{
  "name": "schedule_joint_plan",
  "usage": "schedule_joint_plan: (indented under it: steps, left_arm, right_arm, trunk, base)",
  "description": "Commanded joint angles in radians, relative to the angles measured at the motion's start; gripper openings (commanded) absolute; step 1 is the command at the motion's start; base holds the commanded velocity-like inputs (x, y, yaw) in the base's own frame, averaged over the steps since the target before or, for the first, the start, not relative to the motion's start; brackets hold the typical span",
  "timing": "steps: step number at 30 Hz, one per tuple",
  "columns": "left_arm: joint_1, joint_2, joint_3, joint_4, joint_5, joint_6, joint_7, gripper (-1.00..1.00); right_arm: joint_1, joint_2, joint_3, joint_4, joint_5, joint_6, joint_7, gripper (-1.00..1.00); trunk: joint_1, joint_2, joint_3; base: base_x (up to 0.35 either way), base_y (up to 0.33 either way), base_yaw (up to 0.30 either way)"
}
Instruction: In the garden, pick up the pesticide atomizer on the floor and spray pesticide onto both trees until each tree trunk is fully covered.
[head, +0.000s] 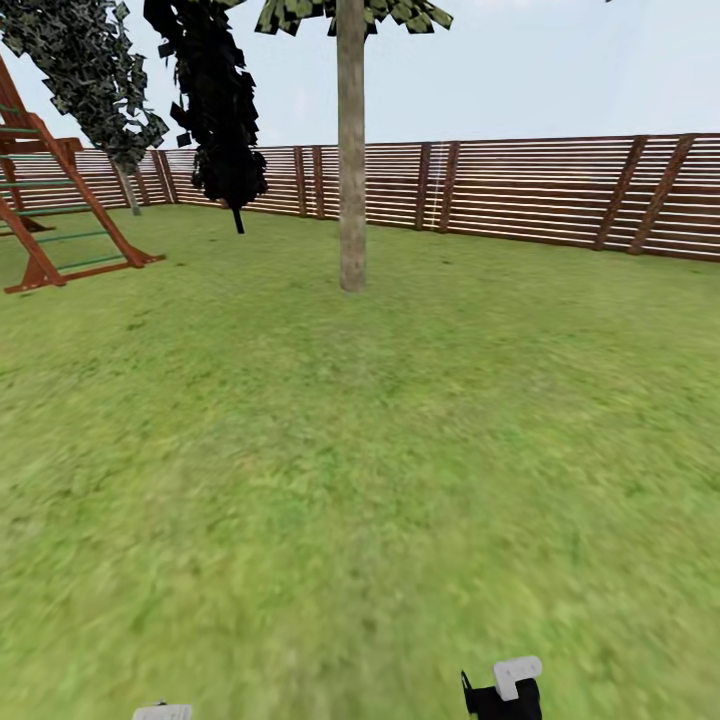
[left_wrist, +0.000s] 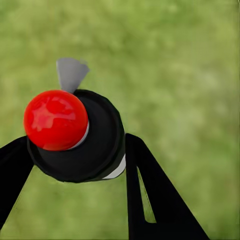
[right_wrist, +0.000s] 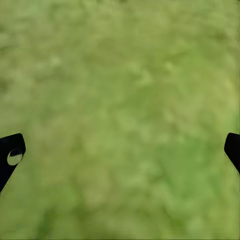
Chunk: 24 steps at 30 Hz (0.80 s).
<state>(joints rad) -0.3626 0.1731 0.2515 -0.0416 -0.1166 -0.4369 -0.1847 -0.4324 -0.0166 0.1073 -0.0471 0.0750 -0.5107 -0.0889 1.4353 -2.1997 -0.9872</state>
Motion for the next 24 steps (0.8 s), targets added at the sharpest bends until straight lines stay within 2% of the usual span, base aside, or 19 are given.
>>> schedule_joint_plan:
  steps: [1,24]
  left_arm:
    - [-0.001,0.0,0.009,0.001,-0.01,-0.003,-0.002,-1.0]
    - [-0.001,0.0,0.009,0.002,-0.01,-0.003,-0.002,-1.0]
  right_arm:
    - [-0.001,0.0,0.006,0.001,0.008,-0.001,-0.009,1.0]
    - [0.0,0.001,0.006,0.001,0.008,-0.001,-0.008,1.0]
  trunk:
    - [0.0,0.0,-0.001]
    - [0.0,0.0,-0.001]
  base:
    - [0.34,0.0,0.0]
    - [0.34,0.0,0.0]
